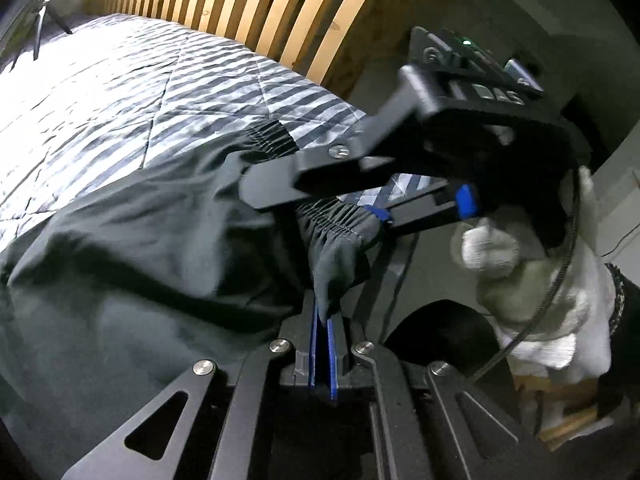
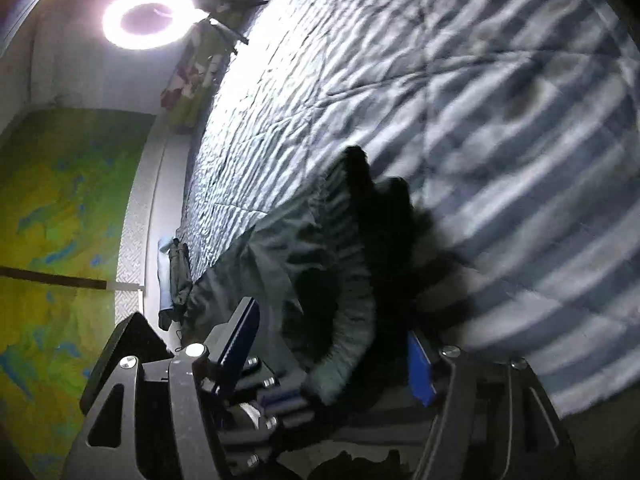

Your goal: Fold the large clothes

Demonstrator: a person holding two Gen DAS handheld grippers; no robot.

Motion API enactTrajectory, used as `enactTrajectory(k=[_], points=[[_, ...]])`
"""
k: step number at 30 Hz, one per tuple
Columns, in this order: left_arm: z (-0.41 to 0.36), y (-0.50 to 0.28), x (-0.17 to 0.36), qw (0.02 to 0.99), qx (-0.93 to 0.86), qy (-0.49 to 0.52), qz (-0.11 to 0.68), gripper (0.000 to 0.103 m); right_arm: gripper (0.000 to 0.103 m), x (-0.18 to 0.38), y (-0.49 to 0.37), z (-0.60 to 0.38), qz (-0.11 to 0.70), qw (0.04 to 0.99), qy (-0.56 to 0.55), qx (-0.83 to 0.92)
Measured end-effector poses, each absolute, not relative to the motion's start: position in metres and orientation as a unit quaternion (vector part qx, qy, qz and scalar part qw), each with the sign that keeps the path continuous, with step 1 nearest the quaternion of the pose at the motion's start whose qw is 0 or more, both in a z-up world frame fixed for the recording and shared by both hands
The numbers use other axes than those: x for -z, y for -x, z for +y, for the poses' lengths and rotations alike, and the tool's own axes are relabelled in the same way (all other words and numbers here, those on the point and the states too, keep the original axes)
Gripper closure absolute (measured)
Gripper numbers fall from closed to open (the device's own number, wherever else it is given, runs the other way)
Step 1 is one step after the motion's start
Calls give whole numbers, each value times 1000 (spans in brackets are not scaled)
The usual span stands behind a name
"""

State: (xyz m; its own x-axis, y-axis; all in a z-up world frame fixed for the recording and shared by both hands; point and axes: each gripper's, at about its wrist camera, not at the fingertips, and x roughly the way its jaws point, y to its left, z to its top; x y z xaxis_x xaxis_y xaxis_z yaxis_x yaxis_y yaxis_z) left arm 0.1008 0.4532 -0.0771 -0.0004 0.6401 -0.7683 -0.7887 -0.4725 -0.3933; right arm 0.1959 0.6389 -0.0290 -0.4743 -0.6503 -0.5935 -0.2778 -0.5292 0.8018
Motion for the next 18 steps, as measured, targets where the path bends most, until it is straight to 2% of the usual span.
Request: enactTrajectory(k=[2, 3, 4, 5, 6, 8, 10, 11, 12, 15, 18], points=[[450, -96, 76, 510, -701, 495, 56, 100, 41, 33, -191, 636, -480, 135, -484, 719], [447, -94, 73, 510, -702, 496, 42, 100, 49, 34, -190, 635, -484, 139, -479, 719], [444, -95, 70, 509, -704, 495, 38, 100, 57, 37, -187, 631, -489, 145, -479, 714], [443, -94, 67, 507, -707, 491, 40, 100, 76, 41, -185, 627, -492, 146, -484, 709], [442, -96, 65, 502, -712, 489, 53, 98, 86, 46, -184, 622, -486, 139, -498, 705], [439, -95, 60, 489, -719, 488, 77, 92, 89, 44, -184, 614, -464, 127, -505, 716], [411, -103, 46, 483, -725, 486, 71, 77, 90, 23, -185, 606, -408, 110, -507, 751], [391, -106, 36, 479, -733, 478, 63, 64, 90, 15, -186, 605, -393, 106, -505, 762], [377, -107, 29, 473, -742, 472, 59, 58, 90, 3, -189, 606, -380, 103, -499, 772], [312, -105, 17, 421, -779, 463, 40, 57, 91, -28, -197, 612, -348, 93, -478, 801], [245, -90, 33, 307, -816, 489, 47, 57, 91, -16, -194, 611, -324, 65, -515, 791]])
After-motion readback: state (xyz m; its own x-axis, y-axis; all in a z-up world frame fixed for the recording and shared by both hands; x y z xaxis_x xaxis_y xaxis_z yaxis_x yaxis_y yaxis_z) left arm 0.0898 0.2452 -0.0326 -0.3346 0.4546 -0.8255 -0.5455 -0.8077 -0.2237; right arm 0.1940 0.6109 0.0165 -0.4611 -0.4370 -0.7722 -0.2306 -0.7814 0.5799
